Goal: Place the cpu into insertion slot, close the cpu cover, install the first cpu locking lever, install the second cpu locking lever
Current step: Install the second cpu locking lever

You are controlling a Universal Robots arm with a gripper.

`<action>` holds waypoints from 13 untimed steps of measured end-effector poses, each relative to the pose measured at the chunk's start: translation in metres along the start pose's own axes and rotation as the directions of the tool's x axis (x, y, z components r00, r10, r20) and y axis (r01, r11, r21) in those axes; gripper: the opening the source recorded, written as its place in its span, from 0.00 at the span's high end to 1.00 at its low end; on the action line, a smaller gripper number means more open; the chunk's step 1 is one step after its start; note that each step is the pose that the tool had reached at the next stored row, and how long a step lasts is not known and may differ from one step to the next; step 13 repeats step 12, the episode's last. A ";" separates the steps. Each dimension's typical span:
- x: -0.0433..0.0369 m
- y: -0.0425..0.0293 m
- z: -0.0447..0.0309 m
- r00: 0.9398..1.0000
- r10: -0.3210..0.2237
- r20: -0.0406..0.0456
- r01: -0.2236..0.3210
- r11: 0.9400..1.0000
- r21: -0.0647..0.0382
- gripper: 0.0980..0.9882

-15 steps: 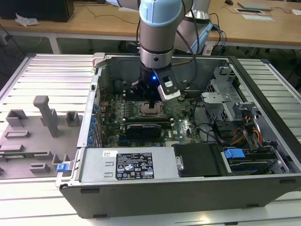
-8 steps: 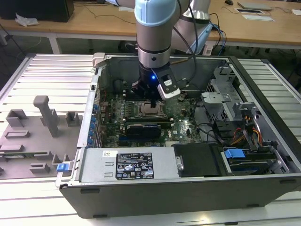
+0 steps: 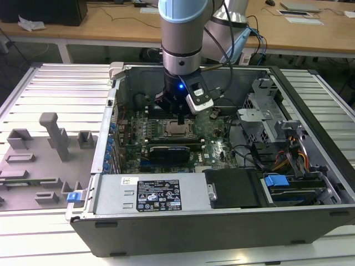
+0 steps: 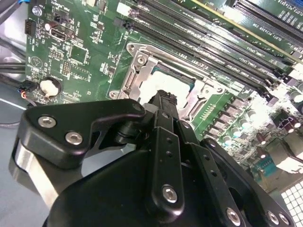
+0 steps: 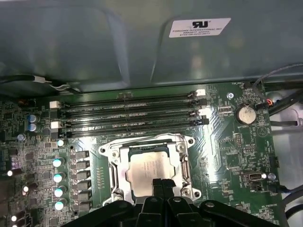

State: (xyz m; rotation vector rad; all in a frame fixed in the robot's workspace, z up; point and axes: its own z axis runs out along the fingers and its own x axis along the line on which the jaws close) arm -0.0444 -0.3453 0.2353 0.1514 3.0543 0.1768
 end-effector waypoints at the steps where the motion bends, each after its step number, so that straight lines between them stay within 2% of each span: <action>1: 0.0000 0.0000 0.0000 1.000 0.000 -0.001 0.000 1.000 0.000 0.99; 2: 0.0000 0.0000 0.0000 1.000 0.002 -0.014 -0.002 1.000 0.002 0.99; 7: 0.0000 0.0000 0.0000 1.000 0.003 -0.025 -0.003 1.000 0.003 0.99; 12: 0.0000 0.0000 0.0000 0.999 0.005 -0.040 -0.004 1.000 0.004 0.99; 13: 0.0000 0.0000 0.0000 0.999 0.005 -0.040 -0.004 1.000 0.004 0.99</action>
